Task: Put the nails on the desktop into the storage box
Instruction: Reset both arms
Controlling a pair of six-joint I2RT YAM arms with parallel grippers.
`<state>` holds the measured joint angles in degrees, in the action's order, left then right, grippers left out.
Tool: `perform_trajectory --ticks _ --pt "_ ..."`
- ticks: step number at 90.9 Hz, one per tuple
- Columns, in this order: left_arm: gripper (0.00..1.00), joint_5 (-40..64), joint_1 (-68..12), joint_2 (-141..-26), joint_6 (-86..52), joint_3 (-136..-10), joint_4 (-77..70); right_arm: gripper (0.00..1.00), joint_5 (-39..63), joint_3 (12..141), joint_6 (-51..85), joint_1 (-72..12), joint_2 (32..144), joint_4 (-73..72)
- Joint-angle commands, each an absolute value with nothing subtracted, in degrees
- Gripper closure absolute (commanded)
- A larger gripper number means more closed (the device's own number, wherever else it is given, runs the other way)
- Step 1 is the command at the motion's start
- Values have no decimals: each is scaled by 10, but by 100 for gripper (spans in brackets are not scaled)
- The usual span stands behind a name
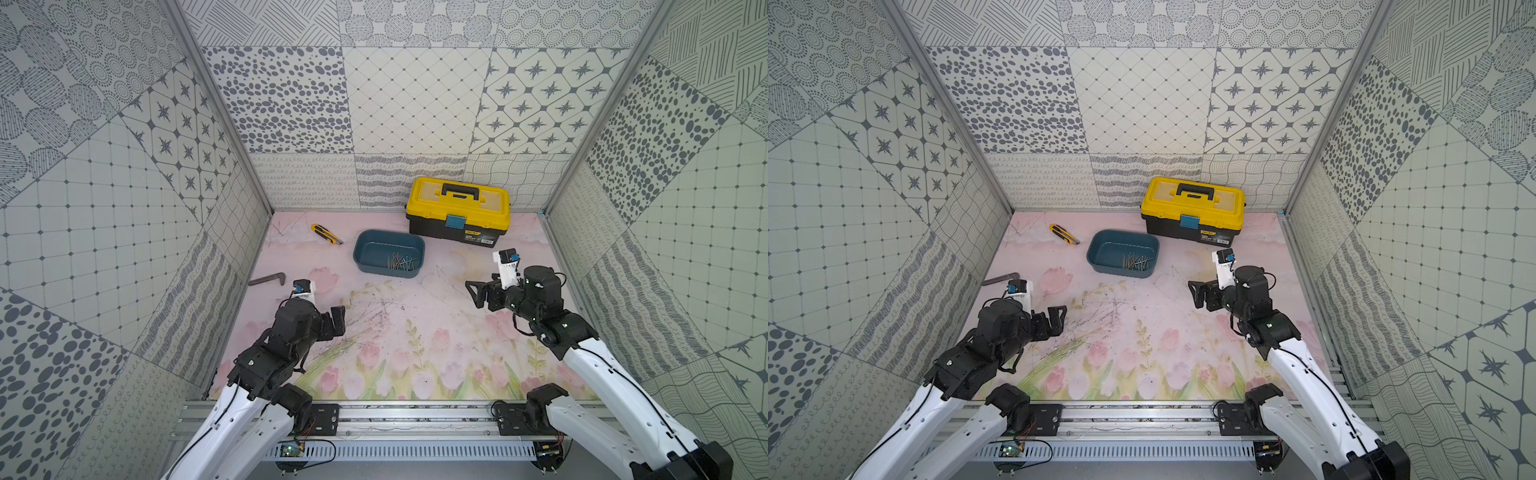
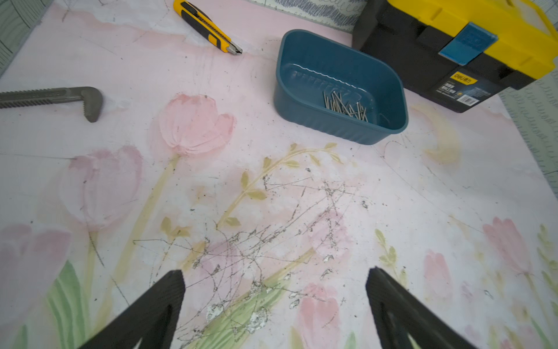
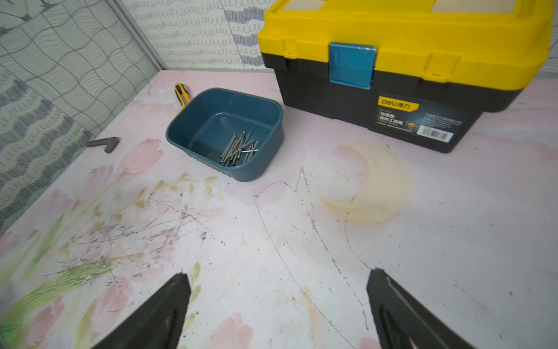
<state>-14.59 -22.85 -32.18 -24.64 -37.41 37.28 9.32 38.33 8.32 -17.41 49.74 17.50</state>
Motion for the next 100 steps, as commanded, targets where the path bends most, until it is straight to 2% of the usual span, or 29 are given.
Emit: perform_trajectory --ticks 1,15,40,66,100 --pt "1 -258 -224 -325 -161 -352 315 3 72 353 73 -141 492 111" --pt "1 -249 -205 -386 -132 -350 230 4 59 321 47 -73 517 30" --pt "1 -188 -129 -516 -101 -338 104 4 46 272 3 13 647 -195" --pt "0 -111 -39 -581 -64 -282 -57 4 56 257 34 21 748 -310" --pt "0 -64 -8 -714 -52 -293 -179 3 80 258 10 22 790 -321"
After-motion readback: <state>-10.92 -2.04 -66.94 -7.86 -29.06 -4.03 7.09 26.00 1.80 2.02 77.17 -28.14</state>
